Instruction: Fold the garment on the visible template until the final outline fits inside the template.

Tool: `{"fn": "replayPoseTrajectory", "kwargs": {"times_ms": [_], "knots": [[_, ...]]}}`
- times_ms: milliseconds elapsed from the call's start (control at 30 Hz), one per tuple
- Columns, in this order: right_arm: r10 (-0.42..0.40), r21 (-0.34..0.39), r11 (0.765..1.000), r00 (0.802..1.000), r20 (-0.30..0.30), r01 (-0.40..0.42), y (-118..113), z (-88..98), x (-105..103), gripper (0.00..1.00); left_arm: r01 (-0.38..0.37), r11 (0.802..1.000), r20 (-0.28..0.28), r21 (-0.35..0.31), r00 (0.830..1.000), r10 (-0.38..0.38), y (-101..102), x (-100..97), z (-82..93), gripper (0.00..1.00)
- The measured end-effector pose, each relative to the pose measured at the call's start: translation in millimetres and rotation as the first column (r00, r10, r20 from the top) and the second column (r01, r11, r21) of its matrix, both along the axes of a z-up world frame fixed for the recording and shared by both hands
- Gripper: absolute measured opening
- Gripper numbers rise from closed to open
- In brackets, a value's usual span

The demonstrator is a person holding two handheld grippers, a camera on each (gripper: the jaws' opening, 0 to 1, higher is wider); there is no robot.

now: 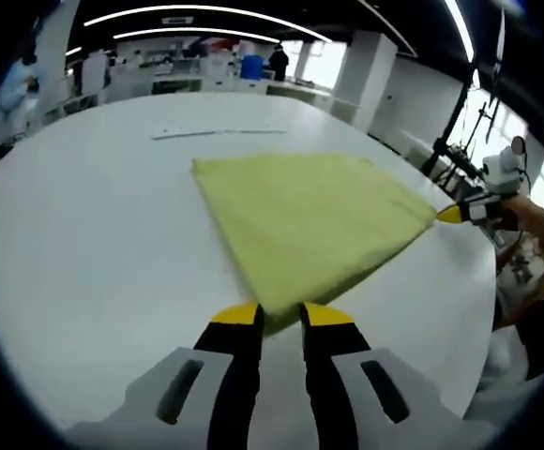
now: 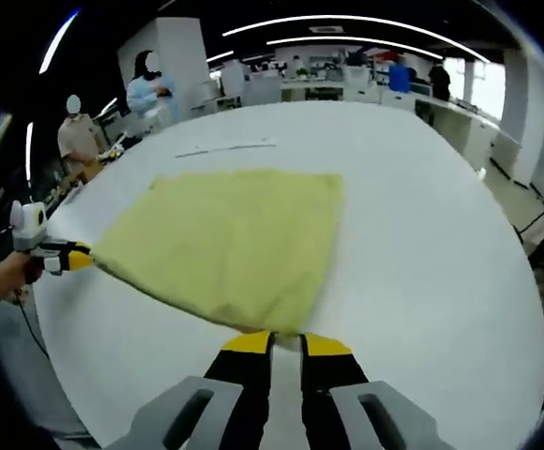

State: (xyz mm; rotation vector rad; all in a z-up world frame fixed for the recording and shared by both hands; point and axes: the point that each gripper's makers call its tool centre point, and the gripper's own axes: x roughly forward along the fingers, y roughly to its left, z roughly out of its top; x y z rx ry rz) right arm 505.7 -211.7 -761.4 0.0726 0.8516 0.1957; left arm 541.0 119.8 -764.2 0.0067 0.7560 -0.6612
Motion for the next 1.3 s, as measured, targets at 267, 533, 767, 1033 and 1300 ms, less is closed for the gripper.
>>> {"fn": "replayPoseTrajectory", "kwargs": {"times_ms": [267, 533, 767, 1033, 1300], "knots": [[-0.090, 0.030, 0.995, 0.996, -0.002, 0.090, -4, -6.3, 4, 0.00, -0.006, 1.000, -0.019, 0.002, 1.000, 0.006, 0, 0.2, -5.4, 0.05], [-0.070, 0.011, 0.997, 0.998, -0.005, 0.070, -6, -7.0, 3, 0.00, -0.020, 1.000, -0.025, -0.009, 1.000, 0.019, 2, 0.4, -6.6, 0.01], [0.078, -0.128, 0.989, 0.997, 0.024, -0.074, -18, 5.0, 2, 0.00, -0.006, 1.000, 0.001, 0.023, 1.000, 0.006, 2, 3.5, -4.7, 0.00], [0.236, -0.128, 0.965, 0.971, 0.035, -0.230, -16, 3.4, 0, 0.00, -0.026, 1.000, -0.015, 0.004, 1.000, 0.026, 3, 2.5, -5.7, 0.00], [0.259, -0.073, 0.964, 0.965, 0.028, -0.257, -20, -1.9, -6, 0.00, -0.032, 0.999, -0.031, -0.015, 0.999, 0.031, 3, -2.2, -7.0, 0.00]]}}
